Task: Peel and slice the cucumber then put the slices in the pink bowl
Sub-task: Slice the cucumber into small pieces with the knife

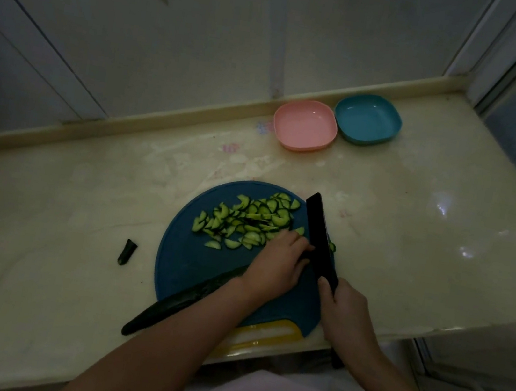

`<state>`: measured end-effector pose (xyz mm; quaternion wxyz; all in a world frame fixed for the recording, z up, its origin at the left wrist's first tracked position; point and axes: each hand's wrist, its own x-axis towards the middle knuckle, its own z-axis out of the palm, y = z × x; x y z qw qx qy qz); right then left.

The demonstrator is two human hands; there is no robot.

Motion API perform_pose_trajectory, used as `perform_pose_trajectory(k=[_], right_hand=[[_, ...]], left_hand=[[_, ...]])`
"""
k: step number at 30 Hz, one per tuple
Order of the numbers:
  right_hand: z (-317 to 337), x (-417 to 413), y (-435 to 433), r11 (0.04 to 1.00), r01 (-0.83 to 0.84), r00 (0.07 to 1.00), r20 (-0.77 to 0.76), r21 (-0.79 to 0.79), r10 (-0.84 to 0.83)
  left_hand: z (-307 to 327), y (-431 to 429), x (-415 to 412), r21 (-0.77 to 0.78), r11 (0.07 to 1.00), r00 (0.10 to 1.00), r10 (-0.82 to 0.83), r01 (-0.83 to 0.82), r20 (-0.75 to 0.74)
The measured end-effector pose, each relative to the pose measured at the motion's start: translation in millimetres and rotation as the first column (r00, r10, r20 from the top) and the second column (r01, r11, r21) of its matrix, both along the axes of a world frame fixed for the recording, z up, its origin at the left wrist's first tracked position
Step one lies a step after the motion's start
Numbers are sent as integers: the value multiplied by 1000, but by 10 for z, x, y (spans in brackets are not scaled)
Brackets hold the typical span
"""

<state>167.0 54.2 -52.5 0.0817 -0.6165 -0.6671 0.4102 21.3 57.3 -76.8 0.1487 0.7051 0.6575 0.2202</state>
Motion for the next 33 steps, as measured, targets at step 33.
perform_pose_trajectory(k=[33], right_hand=[[70, 63, -44, 999, -41, 999, 36, 20, 41]], left_hand=[[-66, -19, 45, 21, 998, 998, 52, -52, 32]])
